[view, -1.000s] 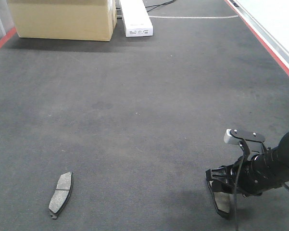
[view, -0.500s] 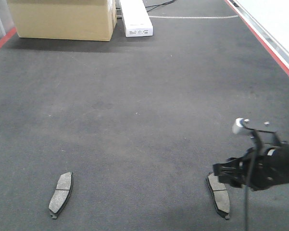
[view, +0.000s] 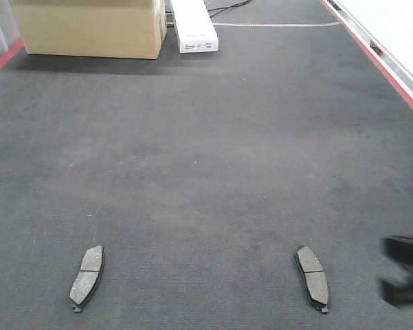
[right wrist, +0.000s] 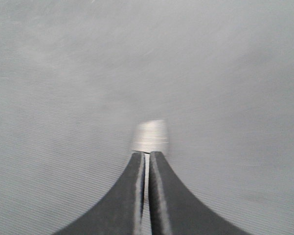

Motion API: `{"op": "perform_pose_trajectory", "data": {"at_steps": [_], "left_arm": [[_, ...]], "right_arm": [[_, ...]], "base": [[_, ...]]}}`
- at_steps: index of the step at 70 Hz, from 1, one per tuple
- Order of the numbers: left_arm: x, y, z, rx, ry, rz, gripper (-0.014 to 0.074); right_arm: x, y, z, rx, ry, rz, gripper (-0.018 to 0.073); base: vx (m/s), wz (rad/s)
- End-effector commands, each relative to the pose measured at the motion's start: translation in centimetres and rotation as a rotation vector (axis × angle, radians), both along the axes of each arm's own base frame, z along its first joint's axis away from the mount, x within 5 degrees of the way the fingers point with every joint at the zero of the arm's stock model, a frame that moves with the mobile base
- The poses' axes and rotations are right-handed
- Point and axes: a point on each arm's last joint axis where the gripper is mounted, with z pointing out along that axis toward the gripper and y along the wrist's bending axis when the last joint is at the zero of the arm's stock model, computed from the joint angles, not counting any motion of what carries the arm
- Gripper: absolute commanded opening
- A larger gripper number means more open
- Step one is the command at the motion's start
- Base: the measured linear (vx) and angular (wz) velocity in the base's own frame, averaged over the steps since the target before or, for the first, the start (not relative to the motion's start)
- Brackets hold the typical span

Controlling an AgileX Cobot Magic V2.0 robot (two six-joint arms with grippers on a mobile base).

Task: Move and align brake pads A on conveyor
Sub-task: 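Open the right gripper and withdraw it from the pad, then back the base away from the conveyor belt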

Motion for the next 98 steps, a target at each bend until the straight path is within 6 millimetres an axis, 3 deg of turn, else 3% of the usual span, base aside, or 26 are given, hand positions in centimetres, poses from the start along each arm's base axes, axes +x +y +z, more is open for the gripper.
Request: {"op": "perform_pose_trajectory", "data": {"at_steps": [1,18,32,98], "left_arm": [[0.2,0.0,1.2,-0.035,-0.060,0.011,-0.0006],[0.2,0.0,1.2,-0.035,-0.060,0.011,-0.0006],[0.2,0.0,1.2,-0.035,-0.060,0.011,-0.0006],[0.2,0.0,1.2,-0.035,-0.060,0.011,-0.0006]], "right_arm": [[-1.6,-1.0,2.0,-0.019,-0.128,-0.083,-0.0001],[-6.3,-3.1,3.8,-0.125,-0.322,-0.201,-0.0001],[-8.1,-3.4,4.1,-0.111,-0.382,-0.209,-0.0001],[-8.3,-3.4,4.1,-0.110,-0.381,-0.211,-0.0001]], "base": [[0.00,0.00],[0.00,0.00],[0.00,0.00],[0.00,0.00]]}}
